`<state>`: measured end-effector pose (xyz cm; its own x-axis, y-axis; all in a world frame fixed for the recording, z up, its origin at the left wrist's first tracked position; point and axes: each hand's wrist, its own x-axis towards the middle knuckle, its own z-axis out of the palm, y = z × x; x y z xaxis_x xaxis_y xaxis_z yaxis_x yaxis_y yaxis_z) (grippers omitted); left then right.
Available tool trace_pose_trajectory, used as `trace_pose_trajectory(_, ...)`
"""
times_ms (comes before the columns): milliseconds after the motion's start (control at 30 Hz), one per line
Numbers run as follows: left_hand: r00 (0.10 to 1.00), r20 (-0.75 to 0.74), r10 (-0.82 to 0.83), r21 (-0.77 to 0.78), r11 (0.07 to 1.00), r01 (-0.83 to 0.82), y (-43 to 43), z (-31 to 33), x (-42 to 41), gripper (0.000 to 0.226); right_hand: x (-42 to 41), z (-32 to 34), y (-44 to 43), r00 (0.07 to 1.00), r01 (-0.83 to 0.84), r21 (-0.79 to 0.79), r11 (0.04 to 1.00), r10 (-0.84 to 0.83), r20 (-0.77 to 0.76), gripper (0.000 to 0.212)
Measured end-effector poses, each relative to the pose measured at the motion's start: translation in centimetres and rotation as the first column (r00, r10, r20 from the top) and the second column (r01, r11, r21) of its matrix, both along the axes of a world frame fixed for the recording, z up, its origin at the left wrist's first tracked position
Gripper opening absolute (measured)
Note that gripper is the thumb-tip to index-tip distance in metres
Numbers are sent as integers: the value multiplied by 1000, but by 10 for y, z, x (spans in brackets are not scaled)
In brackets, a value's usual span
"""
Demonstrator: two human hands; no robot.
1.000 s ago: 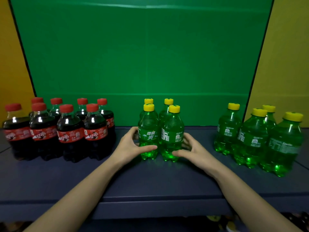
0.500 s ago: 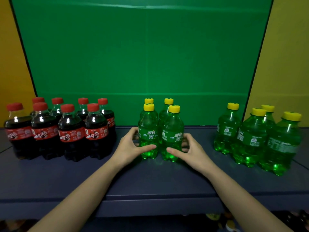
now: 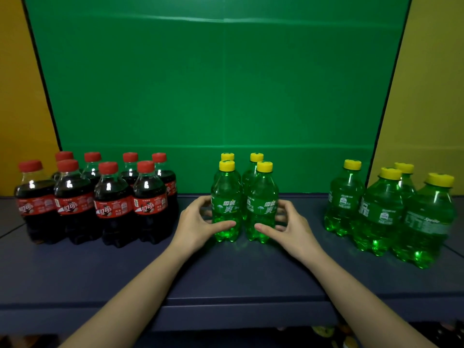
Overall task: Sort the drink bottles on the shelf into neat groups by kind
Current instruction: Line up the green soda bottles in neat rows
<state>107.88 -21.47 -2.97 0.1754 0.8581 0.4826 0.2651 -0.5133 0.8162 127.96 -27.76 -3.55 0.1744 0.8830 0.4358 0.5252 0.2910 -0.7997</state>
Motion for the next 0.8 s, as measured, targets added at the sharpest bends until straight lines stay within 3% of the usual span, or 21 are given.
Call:
trace_pose_trajectory(333, 998, -63, 23, -2, 1000, -23, -3, 1, 0, 72, -9, 4, 2, 999, -2, -35, 999, 4, 38, 70)
trace_pose_trajectory(467, 975, -114, 193, 290, 945, -153, -16, 7, 2, 75, -4, 4, -7, 998, 47, 8, 999, -47, 30, 56)
trace_pose_trajectory(533, 971, -44, 237, 461, 867, -190, -22, 11, 0, 60, 1, 5, -16, 994, 111, 93, 990, -111, 1, 39)
trace_pose_trajectory(633, 985, -6, 173, 655, 745, -126, -33, 14, 3, 28, 16, 7, -41, 971, 238, 235, 942, -235, -44, 21)
trace_pose_trajectory(733, 991, -120, 59, 758, 650, 53, -45, 14, 17, 9, 37, 9, -73, 911, 405, 357, 842, -403, -83, 21)
trace_pose_trajectory(800, 978, -207, -17, 752, 637, 170, -54, 13, 32, 6, 52, 8, -91, 846, 520, 382, 764, -524, -104, 23)
